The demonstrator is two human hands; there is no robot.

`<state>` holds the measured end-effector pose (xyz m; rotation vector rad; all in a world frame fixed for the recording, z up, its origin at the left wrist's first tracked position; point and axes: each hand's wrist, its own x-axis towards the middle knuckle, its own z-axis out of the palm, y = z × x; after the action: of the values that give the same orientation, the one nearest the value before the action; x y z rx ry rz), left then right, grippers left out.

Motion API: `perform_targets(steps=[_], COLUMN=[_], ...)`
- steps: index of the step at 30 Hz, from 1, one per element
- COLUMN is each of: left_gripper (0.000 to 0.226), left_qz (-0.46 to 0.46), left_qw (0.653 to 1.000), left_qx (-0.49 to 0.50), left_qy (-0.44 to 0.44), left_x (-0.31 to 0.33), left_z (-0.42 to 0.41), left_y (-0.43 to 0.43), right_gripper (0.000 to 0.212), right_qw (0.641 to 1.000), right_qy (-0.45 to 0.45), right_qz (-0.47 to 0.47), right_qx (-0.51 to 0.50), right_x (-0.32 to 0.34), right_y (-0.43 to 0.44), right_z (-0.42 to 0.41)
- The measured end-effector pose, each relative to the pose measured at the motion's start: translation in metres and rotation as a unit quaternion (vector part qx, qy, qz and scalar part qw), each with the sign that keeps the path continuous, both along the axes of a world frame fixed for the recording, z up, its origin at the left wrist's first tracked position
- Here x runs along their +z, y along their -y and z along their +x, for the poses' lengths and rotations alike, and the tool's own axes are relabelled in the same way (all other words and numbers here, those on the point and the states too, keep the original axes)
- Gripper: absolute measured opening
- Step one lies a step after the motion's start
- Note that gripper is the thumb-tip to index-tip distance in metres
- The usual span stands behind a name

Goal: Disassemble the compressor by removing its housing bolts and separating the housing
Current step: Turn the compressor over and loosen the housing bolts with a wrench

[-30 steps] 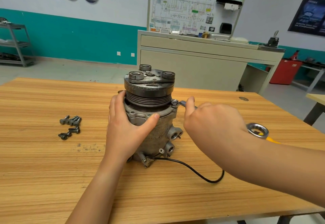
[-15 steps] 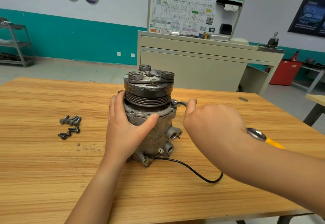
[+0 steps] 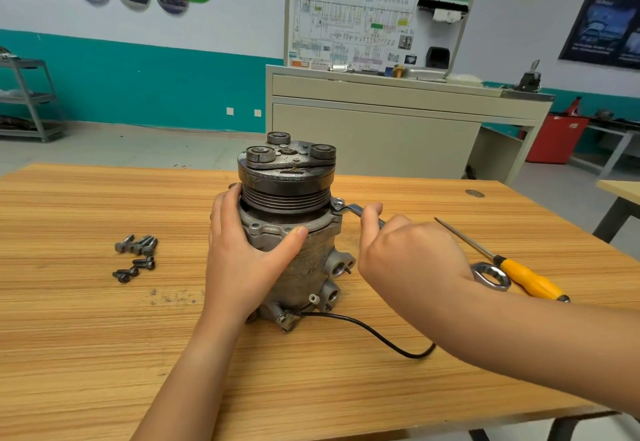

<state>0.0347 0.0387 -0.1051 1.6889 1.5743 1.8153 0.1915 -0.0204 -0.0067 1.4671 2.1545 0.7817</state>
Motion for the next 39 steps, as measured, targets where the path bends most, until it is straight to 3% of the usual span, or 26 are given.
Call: perform_targets(steps=[9,15,22,26,29,32,35,37,39], left_gripper=[0.094,0.093,0.092,0.091,0.088,0.08,0.07,0.066,0.062], left_qz=[-0.002,0.001,-0.002,0.003,0.006,0.007,0.013,0.023,0.034], left_qw=[1.0,1.0,1.0,1.0,1.0,1.0,0.999,0.999,0.998], left_qx=[0.0,0.0,0.021,0.019,0.006,-0.005,-0.025,-0.031,-0.029], left_qy=[-0.005,-0.01,-0.02,-0.012,0.007,0.005,0.018,0.03,0.039], left_x=[-0.002,-0.002,-0.006,-0.005,-0.006,-0.006,-0.013,-0.022,-0.028], left_z=[-0.003,-0.005,-0.003,-0.003,-0.003,-0.005,-0.011,-0.017,-0.019], left_y=[0.0,-0.001,-0.002,-0.002,-0.002,-0.003,-0.003,-0.002,-0.001], right_gripper=[0.053,0.066,0.064,0.04,0.023,0.021,0.024,0.024,0.023], right_qw=[0.982,0.981,0.962,0.933,0.886,0.853,0.837,0.775,0.683], right_qy=[0.154,0.07,-0.018,-0.138,-0.263,-0.354,-0.454,-0.578,-0.687], right_qz=[-0.004,0.067,0.059,0.094,0.155,0.167,0.13,0.112,0.087], right_qx=[0.112,0.167,0.265,0.318,0.35,0.346,0.277,0.23,0.233], right_x=[0.029,0.012,0.015,-0.002,-0.03,-0.052,-0.061,-0.059,-0.054], right_y=[-0.019,-0.04,-0.105,-0.146,-0.162,-0.168,-0.166,-0.155,-0.137], right_z=[0.014,0.047,0.086,0.074,0.049,0.028,0.024,0.025,0.03])
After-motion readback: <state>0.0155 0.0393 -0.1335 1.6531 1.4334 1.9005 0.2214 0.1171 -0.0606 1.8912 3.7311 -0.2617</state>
